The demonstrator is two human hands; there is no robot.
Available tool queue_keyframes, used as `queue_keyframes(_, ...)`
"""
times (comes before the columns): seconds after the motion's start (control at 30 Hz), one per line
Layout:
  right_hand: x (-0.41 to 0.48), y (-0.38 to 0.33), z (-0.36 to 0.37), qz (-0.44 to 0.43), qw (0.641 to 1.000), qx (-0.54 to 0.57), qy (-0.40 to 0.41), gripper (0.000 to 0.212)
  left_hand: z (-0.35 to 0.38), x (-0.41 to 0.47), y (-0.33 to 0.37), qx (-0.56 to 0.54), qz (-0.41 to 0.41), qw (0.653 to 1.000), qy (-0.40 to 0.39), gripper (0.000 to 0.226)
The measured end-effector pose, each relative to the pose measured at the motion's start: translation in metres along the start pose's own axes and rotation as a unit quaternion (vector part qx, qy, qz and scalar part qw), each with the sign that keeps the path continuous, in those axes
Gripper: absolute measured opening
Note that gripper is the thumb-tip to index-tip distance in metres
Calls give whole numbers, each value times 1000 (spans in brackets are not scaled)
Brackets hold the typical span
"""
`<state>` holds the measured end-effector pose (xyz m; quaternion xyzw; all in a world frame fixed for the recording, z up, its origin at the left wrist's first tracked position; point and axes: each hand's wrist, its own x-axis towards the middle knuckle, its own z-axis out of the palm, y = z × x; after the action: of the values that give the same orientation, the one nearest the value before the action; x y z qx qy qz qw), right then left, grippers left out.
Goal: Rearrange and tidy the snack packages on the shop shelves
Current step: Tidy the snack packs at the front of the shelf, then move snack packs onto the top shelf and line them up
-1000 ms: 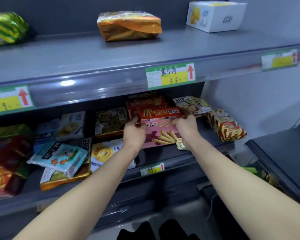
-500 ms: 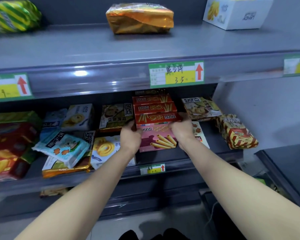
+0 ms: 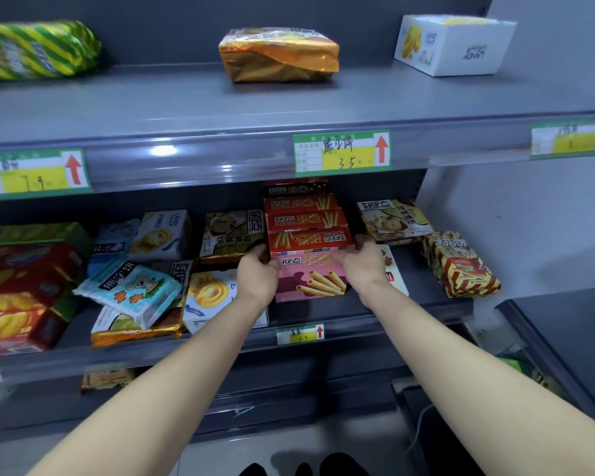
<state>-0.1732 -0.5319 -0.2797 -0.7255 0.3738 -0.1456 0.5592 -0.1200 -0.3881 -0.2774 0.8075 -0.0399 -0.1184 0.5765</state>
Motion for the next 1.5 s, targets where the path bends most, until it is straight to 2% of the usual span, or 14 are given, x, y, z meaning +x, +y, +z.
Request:
queue_keyframes(0.2,-21,-16,-7,-61,996,-33,55,39,-8,-20,8,12,38,998,41,41)
queue_keyframes(0.47,-67,-33,7,-161,984,-74,-3,32,-26,-52,4,12,43,998,47,35)
queue_keyframes(0.97,-150,-57,105,-190,977,-54,-85,29,-150,-78,-21,33,45,997,53,26)
queue_keyframes(1.27,-201,-66,143,-174,981,-50,-67,32,-204,-86,-34,50,72,996,12,29)
queue_keyframes(1.5,-221,-72,169,-170,981,-48,-74,33,-241,-91,-34,59,89,994,19,28)
